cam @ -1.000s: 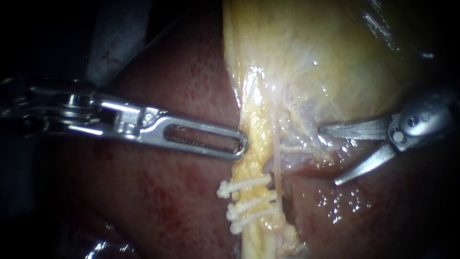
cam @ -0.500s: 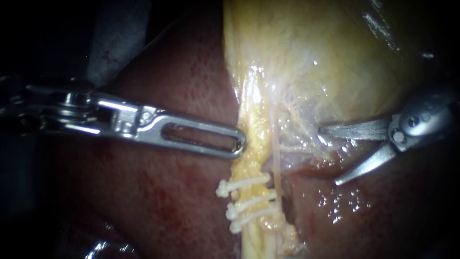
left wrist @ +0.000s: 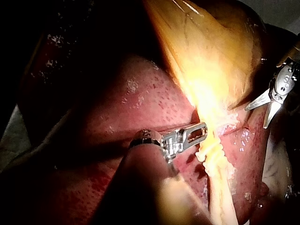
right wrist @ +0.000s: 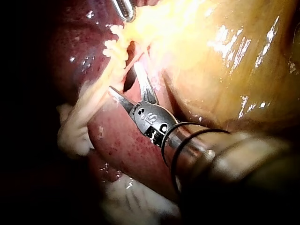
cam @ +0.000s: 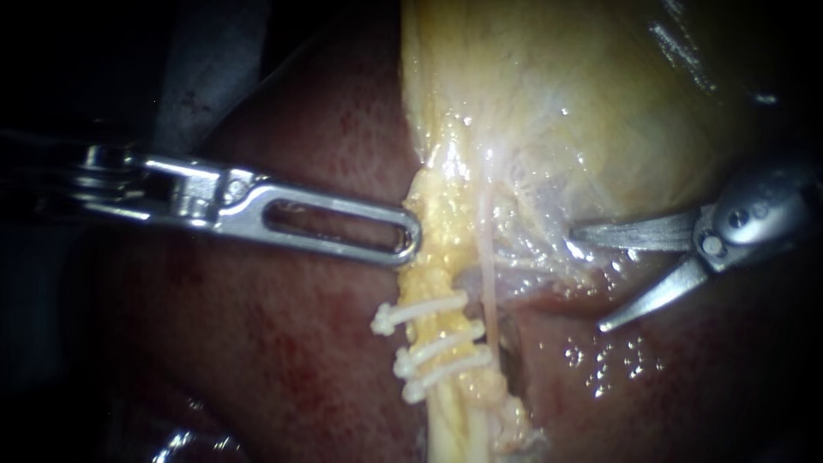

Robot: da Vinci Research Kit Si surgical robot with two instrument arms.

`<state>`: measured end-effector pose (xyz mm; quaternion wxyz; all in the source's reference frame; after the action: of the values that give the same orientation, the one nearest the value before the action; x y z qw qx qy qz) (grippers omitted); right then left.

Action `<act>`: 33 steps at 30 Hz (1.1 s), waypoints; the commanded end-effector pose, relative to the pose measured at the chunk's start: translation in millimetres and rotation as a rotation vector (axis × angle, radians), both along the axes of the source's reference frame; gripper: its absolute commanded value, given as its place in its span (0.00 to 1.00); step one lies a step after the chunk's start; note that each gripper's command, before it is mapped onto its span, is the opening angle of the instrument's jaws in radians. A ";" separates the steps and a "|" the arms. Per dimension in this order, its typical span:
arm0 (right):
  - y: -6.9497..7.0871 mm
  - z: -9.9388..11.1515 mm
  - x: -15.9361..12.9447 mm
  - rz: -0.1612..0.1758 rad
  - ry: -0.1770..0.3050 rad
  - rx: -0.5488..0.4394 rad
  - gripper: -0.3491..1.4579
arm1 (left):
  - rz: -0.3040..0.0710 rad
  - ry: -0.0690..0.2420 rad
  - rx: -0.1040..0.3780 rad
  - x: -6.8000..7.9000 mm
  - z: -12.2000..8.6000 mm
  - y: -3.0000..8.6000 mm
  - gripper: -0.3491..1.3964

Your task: Go to the cutting position left tube

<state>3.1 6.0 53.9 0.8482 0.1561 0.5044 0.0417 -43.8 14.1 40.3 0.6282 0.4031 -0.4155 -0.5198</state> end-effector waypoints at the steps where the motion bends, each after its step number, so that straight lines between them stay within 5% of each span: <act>1: 0.0 0.0 0.0 0.000 0.000 0.000 0.97 | -0.002 0.001 0.000 0.1 -0.1 0.1 0.00; 14: 0.1 0.1 0.0 -0.002 0.001 -0.005 0.96 | -0.007 0.002 0.001 1.3 -0.8 0.3 0.00; 20: 0.2 0.2 0.1 0.022 -0.007 0.029 0.95 | -0.009 0.003 0.000 1.5 -0.9 0.3 0.00; 33: 0.3 0.2 1.1 -0.017 -0.086 0.098 0.80 | -0.010 0.004 0.000 1.5 -1.0 0.1 0.00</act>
<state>4.3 6.3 54.1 0.8605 0.2026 0.4626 0.0663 -42.3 14.2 39.3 0.6263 0.4004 -0.4163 -0.5235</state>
